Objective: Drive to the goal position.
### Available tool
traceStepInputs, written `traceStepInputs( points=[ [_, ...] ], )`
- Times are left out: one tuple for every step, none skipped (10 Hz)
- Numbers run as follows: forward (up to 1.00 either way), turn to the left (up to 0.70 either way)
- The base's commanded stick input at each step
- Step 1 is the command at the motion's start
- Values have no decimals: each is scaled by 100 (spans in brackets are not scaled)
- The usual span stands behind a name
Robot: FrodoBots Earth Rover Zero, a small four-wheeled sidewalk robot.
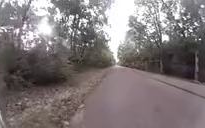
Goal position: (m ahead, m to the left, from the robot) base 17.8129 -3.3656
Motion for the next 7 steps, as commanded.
traceStepInputs(
  points=[
    [70, 0],
    [70, 0],
    [70, 0],
    [70, 0],
    [70, 0],
    [70, 0],
    [70, 0]
  ],
)
